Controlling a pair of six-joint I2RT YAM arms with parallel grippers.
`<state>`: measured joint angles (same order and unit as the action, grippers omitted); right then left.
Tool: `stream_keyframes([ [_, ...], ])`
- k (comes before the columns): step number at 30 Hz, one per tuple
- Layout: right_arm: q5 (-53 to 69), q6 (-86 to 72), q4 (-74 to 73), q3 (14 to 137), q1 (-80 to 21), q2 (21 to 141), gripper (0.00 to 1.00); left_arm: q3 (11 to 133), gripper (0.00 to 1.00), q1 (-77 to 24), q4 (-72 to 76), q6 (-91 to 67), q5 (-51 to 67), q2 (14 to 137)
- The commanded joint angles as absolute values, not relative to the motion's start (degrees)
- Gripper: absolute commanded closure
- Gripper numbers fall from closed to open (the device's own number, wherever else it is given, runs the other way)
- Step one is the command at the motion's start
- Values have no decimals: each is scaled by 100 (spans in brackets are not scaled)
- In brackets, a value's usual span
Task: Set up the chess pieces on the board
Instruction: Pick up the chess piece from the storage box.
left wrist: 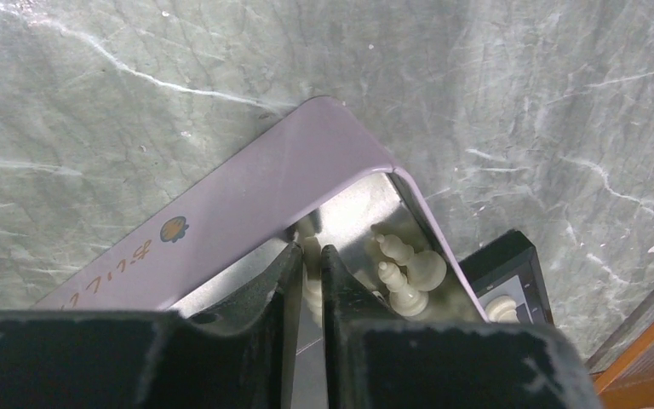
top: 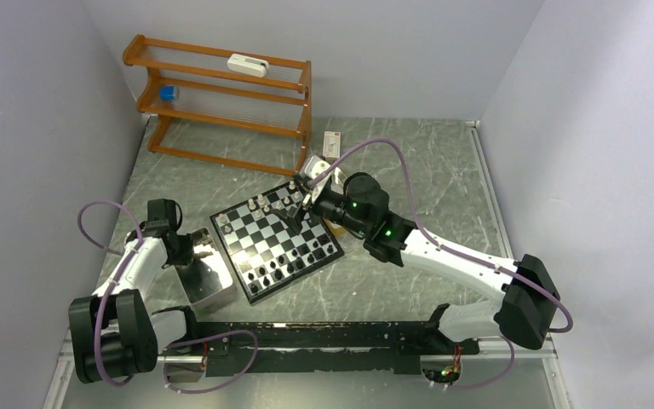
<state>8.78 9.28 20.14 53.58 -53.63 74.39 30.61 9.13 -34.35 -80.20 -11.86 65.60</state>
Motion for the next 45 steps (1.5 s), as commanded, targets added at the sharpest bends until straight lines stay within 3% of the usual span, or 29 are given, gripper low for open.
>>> stream_keyframes([
  [1, 812, 993, 2226, 5282, -5343, 7420, 0, 3009, 84, 870, -3579, -8012, -1288, 6528],
  [5, 823, 978, 2252, 5291, -5344, 7395, 0, 3143, 95, 871, -3631, -7945, -1326, 6543],
  [15, 777, 789, 2237, 5306, -5342, 7390, 0, 3199, 95, 875, -3644, -7762, -1266, 6517],
  [26, 852, -1026, 1499, 6167, -5325, 8119, 0, 3806, 95, 870, -3935, -6919, -1706, 5224],
  [30, 1761, -1704, 1792, 6259, -5320, 8654, 14, 4120, 95, 857, -3864, -6301, -1484, 5051],
  [33, 2006, -2025, 1816, 6442, -5349, 9087, 35, 4362, 95, 844, -3796, -5914, -1214, 4976],
  [36, 2193, -2569, 2020, 6549, -5352, 9508, 45, 4430, 95, 714, -3421, -5621, -759, 4849],
  [38, 2281, -2842, 2628, 6392, -5408, 9695, 45, 4408, 95, 594, -3388, -5796, -513, 4796],
  [41, 2194, -2811, 3498, 6226, -5534, 9900, 37, 4392, 95, 516, -3440, -6163, -95, 4769],
  [45, 1877, -2933, 4596, 6048, -5542, 10177, 37, 4481, 95, 398, -3539, -6661, 402, 4824],
])
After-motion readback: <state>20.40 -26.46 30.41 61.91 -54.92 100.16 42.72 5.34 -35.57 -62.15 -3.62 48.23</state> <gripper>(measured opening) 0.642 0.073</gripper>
